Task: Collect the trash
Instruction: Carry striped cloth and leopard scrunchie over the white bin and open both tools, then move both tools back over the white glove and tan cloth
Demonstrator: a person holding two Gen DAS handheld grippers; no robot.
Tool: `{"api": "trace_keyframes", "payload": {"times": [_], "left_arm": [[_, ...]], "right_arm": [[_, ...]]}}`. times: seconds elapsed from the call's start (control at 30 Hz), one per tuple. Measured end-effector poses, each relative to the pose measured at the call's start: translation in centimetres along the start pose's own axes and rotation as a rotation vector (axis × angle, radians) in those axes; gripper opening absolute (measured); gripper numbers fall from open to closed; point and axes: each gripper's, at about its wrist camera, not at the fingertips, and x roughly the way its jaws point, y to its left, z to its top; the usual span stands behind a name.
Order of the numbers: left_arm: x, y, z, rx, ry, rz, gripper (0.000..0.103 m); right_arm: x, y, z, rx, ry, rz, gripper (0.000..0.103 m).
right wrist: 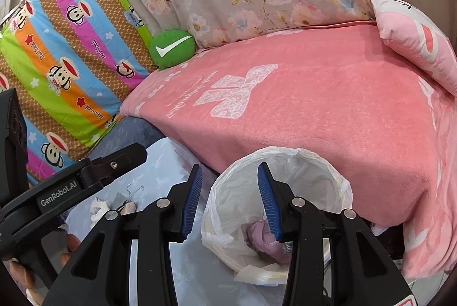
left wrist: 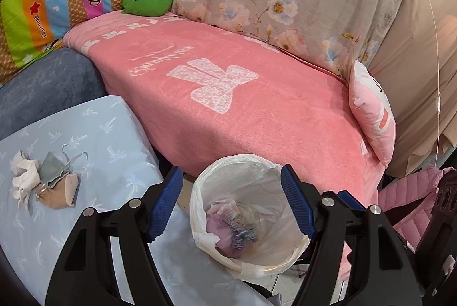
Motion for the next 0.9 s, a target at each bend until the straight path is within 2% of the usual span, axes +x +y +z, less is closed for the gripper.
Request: {"api": "trace_keyframes", "payload": {"times": [0.4,0.57,0.9], "left_arm": [[-1.0,3.8,-1.0,-0.078,0.002,0.039,0.069],[-1.8,6.0,-1.6,-0.113,-0.005,0.073,0.071],[-4.0,11.2,-3.1,-0.182,-0.026,0.167,0.073]], "right_arm": [[0.4,3.4,-0.9,-0.051,0.025,0.033,0.042],[0.7,5.4,-1.7,-0.079,0.046,0.053,0.042],[1.9,10.7,-3.8,-0.158,0.100,0.101,0.049]]}}
